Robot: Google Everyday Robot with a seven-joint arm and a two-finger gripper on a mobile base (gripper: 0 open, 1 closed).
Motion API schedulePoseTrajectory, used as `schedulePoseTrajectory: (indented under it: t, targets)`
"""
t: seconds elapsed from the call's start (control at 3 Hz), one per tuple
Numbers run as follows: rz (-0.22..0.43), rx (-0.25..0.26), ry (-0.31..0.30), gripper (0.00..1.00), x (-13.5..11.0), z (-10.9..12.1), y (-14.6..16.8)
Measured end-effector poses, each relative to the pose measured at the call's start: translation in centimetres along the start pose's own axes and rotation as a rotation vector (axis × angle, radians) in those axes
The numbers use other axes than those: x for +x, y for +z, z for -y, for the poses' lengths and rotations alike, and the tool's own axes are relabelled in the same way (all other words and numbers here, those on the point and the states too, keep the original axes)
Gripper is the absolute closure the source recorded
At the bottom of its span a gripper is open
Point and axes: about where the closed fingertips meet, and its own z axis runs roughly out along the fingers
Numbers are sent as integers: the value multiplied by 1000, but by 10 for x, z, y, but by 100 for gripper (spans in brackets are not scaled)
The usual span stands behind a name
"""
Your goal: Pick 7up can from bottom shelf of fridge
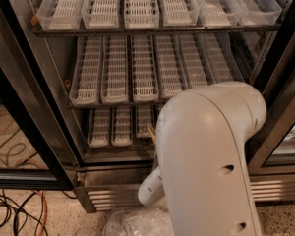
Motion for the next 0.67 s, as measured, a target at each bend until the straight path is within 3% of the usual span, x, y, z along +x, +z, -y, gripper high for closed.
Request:
schedulePoseTrajectory:
  t: [0.67]
  targets:
    - [18, 53, 23, 0, -4, 9, 23]
